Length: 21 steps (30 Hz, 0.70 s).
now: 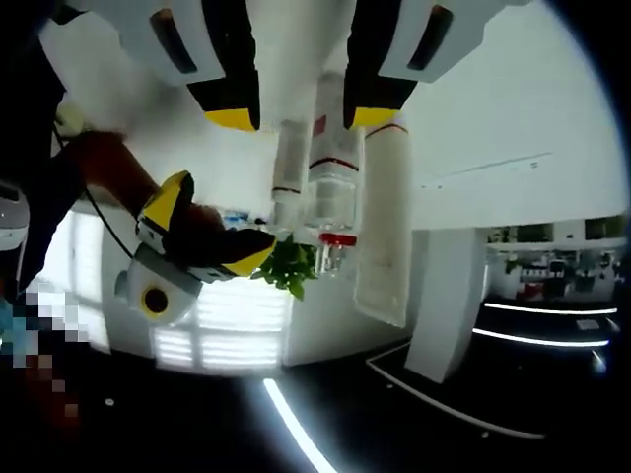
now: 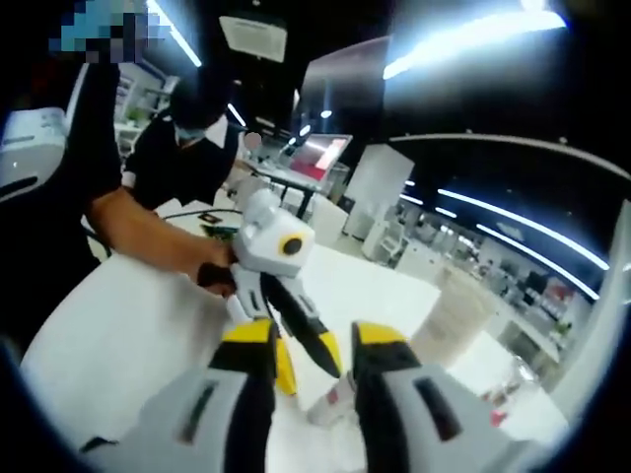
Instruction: Arrange the skincare products in the storage area until every visible bottle or jar stands upright without overlapping.
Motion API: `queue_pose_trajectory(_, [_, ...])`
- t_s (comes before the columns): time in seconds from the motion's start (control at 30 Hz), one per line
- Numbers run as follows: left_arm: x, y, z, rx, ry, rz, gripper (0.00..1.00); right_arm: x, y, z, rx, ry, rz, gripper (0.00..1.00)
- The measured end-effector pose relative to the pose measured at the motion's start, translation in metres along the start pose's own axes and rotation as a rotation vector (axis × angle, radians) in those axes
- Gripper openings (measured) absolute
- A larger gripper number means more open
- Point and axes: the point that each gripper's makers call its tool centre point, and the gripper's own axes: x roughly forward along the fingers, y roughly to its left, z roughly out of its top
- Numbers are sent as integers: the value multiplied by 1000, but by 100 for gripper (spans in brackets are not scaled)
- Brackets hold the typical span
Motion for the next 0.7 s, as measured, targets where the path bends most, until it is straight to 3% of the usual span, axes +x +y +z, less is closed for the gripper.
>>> queue_pose_trajectory(0.7, [-2, -7, -9, 5, 28, -41, 32, 8, 6, -9, -1, 30, 11, 28])
